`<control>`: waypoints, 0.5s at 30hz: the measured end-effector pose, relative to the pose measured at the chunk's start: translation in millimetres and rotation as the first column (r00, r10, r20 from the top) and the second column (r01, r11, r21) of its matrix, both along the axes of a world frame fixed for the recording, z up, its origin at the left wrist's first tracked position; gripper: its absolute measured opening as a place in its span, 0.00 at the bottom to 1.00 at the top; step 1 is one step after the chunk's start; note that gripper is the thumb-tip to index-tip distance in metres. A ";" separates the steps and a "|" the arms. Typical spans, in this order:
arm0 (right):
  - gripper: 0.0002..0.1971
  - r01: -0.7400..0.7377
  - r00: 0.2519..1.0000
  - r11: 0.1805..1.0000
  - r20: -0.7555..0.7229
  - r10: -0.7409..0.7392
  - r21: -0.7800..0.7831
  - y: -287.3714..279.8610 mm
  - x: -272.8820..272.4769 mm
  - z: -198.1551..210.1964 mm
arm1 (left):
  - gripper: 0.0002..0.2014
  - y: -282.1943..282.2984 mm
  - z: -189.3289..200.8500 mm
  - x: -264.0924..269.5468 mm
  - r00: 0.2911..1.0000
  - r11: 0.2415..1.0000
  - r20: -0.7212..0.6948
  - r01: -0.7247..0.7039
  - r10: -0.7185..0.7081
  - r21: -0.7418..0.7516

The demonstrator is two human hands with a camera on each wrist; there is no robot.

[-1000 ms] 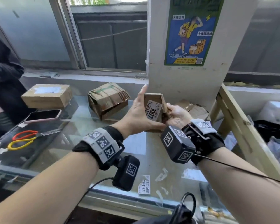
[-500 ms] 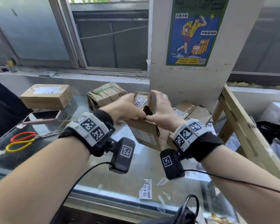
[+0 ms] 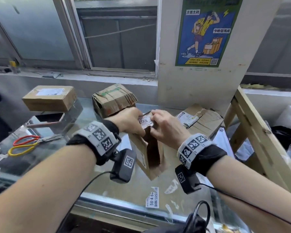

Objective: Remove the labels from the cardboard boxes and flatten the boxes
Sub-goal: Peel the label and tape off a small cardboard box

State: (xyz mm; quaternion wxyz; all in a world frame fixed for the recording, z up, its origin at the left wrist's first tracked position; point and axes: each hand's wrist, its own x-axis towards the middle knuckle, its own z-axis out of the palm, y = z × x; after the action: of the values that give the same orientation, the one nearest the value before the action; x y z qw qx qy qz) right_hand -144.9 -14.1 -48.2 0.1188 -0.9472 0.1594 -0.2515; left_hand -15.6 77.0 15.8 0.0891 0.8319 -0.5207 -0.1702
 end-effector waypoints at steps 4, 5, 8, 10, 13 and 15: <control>0.12 -0.022 1.000 0.998 0.014 0.023 -0.063 -3.0 1.6 -7.7 | 0.21 -2.7 -21.8 5.3 0.999 0.992 -0.034 -0.018 0.014 -0.128; 0.13 -0.032 0.999 0.997 0.013 0.033 -0.077 -5.0 2.5 -8.0 | 0.23 -2.8 -24.7 7.0 0.993 0.989 -0.118 -0.035 0.017 -0.145; 0.18 -0.061 0.998 0.992 -0.003 0.061 -0.114 -6.9 -1.6 -11.7 | 0.26 -0.3 -34.9 8.6 0.870 0.977 -0.492 -0.131 0.031 -0.171; 0.19 -0.054 0.999 0.991 -0.007 0.053 -0.124 -5.1 -5.0 -13.3 | 0.31 0.9 -39.4 7.6 0.790 0.970 -0.611 -0.183 0.048 -0.160; 0.17 -0.038 0.999 0.991 -0.018 0.036 -0.130 -3.3 -3.9 -10.7 | 0.30 -0.8 -41.7 7.3 0.739 0.964 -0.670 -0.223 0.070 -0.145; 0.15 -0.045 0.999 0.990 -0.024 0.042 -0.133 -4.3 -3.0 -8.4 | 0.25 -1.8 -42.3 7.2 0.734 0.960 -0.675 -0.235 0.073 -0.153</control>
State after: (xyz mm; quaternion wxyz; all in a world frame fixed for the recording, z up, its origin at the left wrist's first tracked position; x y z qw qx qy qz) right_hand -148.0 -18.4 -56.5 0.0591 -0.9589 0.1230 -0.2488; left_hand -8.5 75.1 -26.5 0.3767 0.7415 -0.3997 -0.3855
